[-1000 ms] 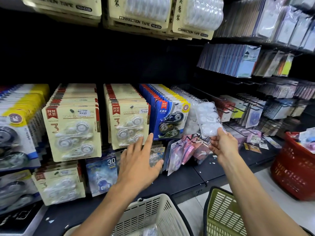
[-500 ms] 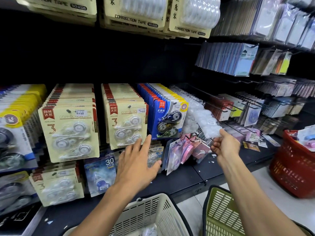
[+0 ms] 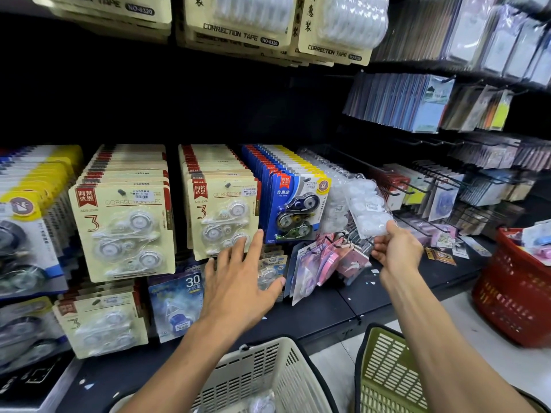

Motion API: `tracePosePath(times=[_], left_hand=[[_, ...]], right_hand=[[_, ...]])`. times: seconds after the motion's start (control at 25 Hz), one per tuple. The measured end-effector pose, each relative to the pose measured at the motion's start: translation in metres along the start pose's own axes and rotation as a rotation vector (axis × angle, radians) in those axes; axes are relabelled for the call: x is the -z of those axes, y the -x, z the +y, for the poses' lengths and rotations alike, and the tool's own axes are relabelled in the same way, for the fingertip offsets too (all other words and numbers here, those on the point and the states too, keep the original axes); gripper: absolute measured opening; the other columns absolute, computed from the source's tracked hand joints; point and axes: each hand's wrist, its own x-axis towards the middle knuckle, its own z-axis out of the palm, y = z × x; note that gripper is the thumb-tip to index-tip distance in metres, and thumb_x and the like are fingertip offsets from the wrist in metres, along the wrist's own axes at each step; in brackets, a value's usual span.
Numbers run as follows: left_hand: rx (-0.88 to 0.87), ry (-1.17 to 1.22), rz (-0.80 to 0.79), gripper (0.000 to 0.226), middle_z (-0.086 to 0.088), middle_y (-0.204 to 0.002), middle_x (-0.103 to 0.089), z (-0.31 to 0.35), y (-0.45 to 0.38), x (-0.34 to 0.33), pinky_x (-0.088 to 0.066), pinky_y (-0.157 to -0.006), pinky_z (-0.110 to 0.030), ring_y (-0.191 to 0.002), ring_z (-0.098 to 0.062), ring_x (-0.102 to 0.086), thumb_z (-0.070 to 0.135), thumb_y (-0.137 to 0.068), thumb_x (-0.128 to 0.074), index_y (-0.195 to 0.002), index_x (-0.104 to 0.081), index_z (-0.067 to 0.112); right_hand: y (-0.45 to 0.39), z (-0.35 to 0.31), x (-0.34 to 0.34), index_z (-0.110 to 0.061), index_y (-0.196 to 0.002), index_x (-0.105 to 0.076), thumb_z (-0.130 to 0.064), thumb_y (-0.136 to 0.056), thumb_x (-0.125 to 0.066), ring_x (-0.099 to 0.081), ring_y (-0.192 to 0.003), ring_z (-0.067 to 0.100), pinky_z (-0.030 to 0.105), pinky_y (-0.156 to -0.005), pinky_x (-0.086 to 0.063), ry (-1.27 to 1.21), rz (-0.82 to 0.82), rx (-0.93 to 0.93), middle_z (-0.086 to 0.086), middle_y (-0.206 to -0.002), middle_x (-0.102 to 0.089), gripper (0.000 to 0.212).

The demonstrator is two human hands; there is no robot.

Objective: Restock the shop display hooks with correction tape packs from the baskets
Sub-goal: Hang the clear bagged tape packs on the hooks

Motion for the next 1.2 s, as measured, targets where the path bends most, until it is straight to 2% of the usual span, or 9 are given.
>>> tracePosePath(times=[0.16, 0.28, 0.52, 0.64, 0.76, 0.96, 1.12, 1.2], left_hand=[[-0.004, -0.003, -0.01, 0.094, -0.001, -0.17, -0.01, 0.001, 0.0, 0.0, -0.018, -0.124, -0.045, -0.153, -0.026, -0.015, 0.071, -0.092, -0.045, -0.16, 0.01, 0.036], [-0.01, -0.004, -0.015, 0.093, 0.0, -0.17, -0.009, 0.002, 0.0, -0.001, -0.017, -0.124, -0.045, -0.153, -0.025, -0.014, 0.07, -0.093, -0.044, -0.161, 0.009, 0.036], [-0.023, 0.002, -0.02, 0.092, 0.002, -0.17, -0.008, -0.001, 0.002, -0.001, -0.017, -0.124, -0.045, -0.153, -0.024, -0.014, 0.07, -0.093, -0.044, -0.16, 0.008, 0.036], [-0.022, 0.008, -0.026, 0.091, 0.002, -0.171, -0.007, -0.006, -0.003, -0.003, -0.015, -0.125, -0.045, -0.154, -0.023, -0.012, 0.069, -0.094, -0.044, -0.161, 0.008, 0.036], [-0.012, 0.02, -0.027, 0.091, 0.003, -0.171, -0.006, -0.009, -0.007, -0.006, -0.015, -0.125, -0.044, -0.155, -0.022, -0.011, 0.07, -0.094, -0.044, -0.161, 0.008, 0.036], [-0.012, 0.021, -0.034, 0.091, 0.005, -0.171, -0.007, -0.013, -0.013, -0.012, -0.015, -0.126, -0.045, -0.155, -0.022, -0.011, 0.069, -0.094, -0.045, -0.16, 0.009, 0.037], [-0.004, 0.026, -0.064, 0.09, 0.005, -0.171, -0.006, -0.014, -0.013, -0.012, -0.013, -0.126, -0.044, -0.155, -0.021, -0.009, 0.067, -0.095, -0.045, -0.16, 0.009, 0.038], [-0.012, 0.011, -0.067, 0.089, 0.005, -0.171, -0.007, -0.016, -0.014, -0.012, -0.014, -0.126, -0.043, -0.155, -0.02, -0.01, 0.066, -0.095, -0.046, -0.16, 0.009, 0.038]], right_hand=[[0.001, 0.002, -0.001, -0.011, -0.08, -0.054, -0.019, -0.101, -0.055, -0.043, -0.033, 0.008, 0.019, -0.034, -0.037, 0.039, 0.013, -0.011, 0.006, -0.061, -0.052, 0.022], [0.002, 0.001, -0.006, -0.007, -0.083, -0.057, -0.02, -0.098, -0.057, -0.044, -0.04, 0.011, 0.019, -0.034, -0.037, 0.116, 0.024, 0.007, 0.006, -0.062, -0.055, 0.02], [-0.011, -0.002, -0.023, -0.009, -0.072, -0.053, -0.022, -0.093, -0.066, -0.046, -0.048, 0.017, 0.024, -0.042, -0.04, 0.198, 0.016, -0.006, 0.009, -0.062, -0.056, 0.028], [-0.024, 0.011, -0.03, -0.008, -0.07, -0.052, -0.016, -0.09, -0.067, -0.046, -0.038, 0.013, 0.016, -0.032, -0.034, 0.232, 0.036, -0.055, 0.01, -0.061, -0.054, 0.027], [-0.035, 0.024, -0.041, -0.007, -0.068, -0.05, -0.014, -0.09, -0.066, -0.039, -0.024, 0.005, 0.014, -0.028, -0.029, 0.25, 0.028, -0.078, 0.012, -0.06, -0.051, 0.027], [-0.054, 0.039, -0.063, 0.001, -0.087, -0.063, -0.023, -0.09, -0.067, -0.045, -0.042, 0.016, 0.02, -0.034, -0.033, 0.3, 0.009, -0.116, 0.01, -0.063, -0.054, 0.024], [-0.059, 0.048, -0.068, 0.0, -0.084, -0.056, -0.026, -0.097, -0.063, -0.045, -0.028, 0.013, 0.02, -0.03, -0.038, 0.34, -0.052, -0.231, 0.012, -0.063, -0.055, 0.031], [-0.057, 0.051, -0.067, -0.003, -0.092, -0.055, -0.032, -0.1, -0.058, -0.049, -0.038, 0.017, 0.021, -0.032, -0.042, 0.352, -0.109, -0.306, 0.013, -0.072, -0.058, 0.03]])
